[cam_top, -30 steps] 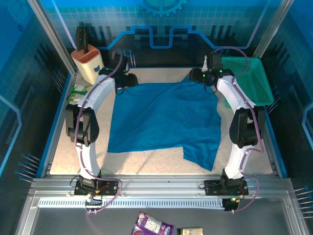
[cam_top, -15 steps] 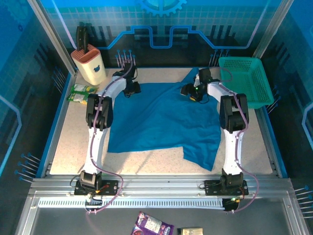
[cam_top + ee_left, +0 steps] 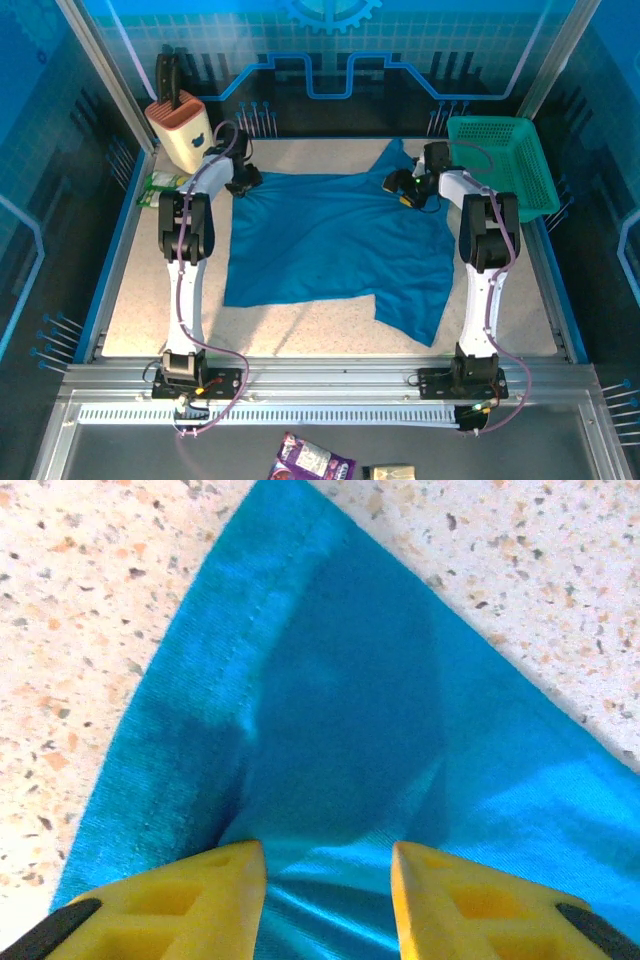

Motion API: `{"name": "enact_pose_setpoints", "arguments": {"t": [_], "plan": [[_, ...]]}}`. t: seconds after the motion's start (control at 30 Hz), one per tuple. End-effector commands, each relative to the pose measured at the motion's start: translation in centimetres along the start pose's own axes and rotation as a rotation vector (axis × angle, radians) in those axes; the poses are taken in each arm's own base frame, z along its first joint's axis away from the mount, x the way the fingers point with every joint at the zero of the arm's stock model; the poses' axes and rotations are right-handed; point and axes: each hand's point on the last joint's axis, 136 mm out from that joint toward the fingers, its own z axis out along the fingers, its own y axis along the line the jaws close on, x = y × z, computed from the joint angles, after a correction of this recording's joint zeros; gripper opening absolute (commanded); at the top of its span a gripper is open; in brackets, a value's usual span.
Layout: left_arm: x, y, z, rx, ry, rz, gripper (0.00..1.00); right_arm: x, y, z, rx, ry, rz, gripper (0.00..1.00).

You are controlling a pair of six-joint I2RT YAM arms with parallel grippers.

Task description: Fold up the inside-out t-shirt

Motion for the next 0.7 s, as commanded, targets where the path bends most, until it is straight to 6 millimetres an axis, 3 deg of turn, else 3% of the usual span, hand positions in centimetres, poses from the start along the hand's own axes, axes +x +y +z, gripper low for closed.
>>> {"name": "enact_pose_setpoints", "arguments": {"t": [0.0, 0.13, 0.3, 0.53, 0.67], "plan": [[-0.1, -2.4, -3.5, 0.082, -0.019, 0.023, 0.42, -2.4, 3.2, -3.1, -0.078, -0.084, -0.020, 0.69], [0.8, -6.1, -8.3, 0.169, -0.039, 0.084, 0.43, -4.9, 4.5, -3.6, -0.076, -0.139, -0.015, 0.65], [5.4, -7.5, -12.0, 0.198, -0.003, 0.149, 0.43, -6.2, 4.3, -1.1, -0.071, -0.133, 0.042, 0.59], [14.2, -4.7, -14.2, 0.163, 0.084, 0.177, 0.43, -8.1, 3.0, 1.9, -0.038, -0.144, 0.102, 0.58], [18.0, -2.5, -15.0, 0.134, 0.107, 0.174, 0.43, -8.7, 2.7, 2.5, -0.042, -0.163, 0.131, 0.57]]}}
